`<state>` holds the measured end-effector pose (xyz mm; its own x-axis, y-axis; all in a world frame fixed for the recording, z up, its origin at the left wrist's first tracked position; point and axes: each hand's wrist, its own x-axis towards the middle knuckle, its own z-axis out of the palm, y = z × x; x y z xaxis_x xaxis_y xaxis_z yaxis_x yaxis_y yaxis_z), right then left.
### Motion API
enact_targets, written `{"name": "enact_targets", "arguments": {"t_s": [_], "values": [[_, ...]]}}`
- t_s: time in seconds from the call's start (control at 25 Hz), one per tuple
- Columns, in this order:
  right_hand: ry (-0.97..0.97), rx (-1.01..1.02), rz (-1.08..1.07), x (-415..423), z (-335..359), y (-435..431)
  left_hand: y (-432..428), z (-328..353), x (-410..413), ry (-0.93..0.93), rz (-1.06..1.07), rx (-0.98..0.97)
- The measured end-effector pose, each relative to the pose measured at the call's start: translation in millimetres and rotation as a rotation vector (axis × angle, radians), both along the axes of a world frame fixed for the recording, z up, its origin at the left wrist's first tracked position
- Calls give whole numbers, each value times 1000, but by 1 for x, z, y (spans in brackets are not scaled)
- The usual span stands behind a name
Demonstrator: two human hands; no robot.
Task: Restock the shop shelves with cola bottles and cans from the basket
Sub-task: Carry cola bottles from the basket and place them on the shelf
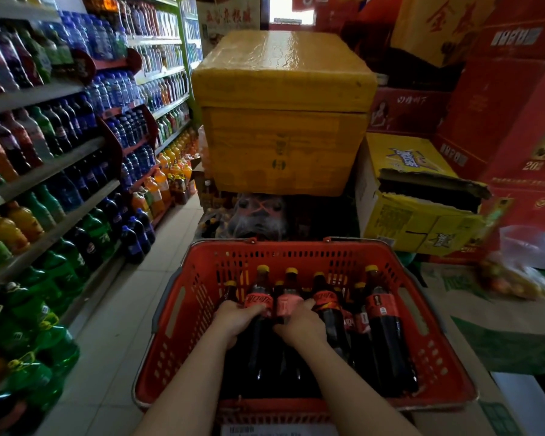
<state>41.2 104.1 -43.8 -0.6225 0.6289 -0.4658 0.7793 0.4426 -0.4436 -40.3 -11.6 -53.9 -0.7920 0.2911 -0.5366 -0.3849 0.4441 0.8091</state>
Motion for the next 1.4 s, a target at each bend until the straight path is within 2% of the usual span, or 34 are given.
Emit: {"name": "enact_targets", "arguments": {"t_s": [0.12, 0.2, 0.28, 0.44, 0.64, 0.76, 0.96, 1.12, 1.4], "values": [[195, -142, -81, 2, 2, 12, -5, 7, 1, -30, 41, 144], [434, -383, -223, 5, 8, 16, -6, 20, 3, -22, 67, 258], [618, -577, -255, 5, 21, 17, -7, 34, 1, 2, 114, 373], [806, -667, -96, 0, 60, 8, -17, 64, 2, 58, 195, 579], [918, -691, 134, -20, 88, -27, -58, 95, 5, 171, 343, 693], [890, -788, 296, -35, 99, -52, -89, 106, 14, 251, 495, 701], [730, -978, 611, -42, 116, -117, -153, 123, 61, 399, 821, 639], [593, -1097, 842, -16, 115, -194, -216, 126, 133, 511, 1093, 608], [335, -1294, 1050, 64, 94, -329, -320, 101, 251, 685, 1402, 510]]}}
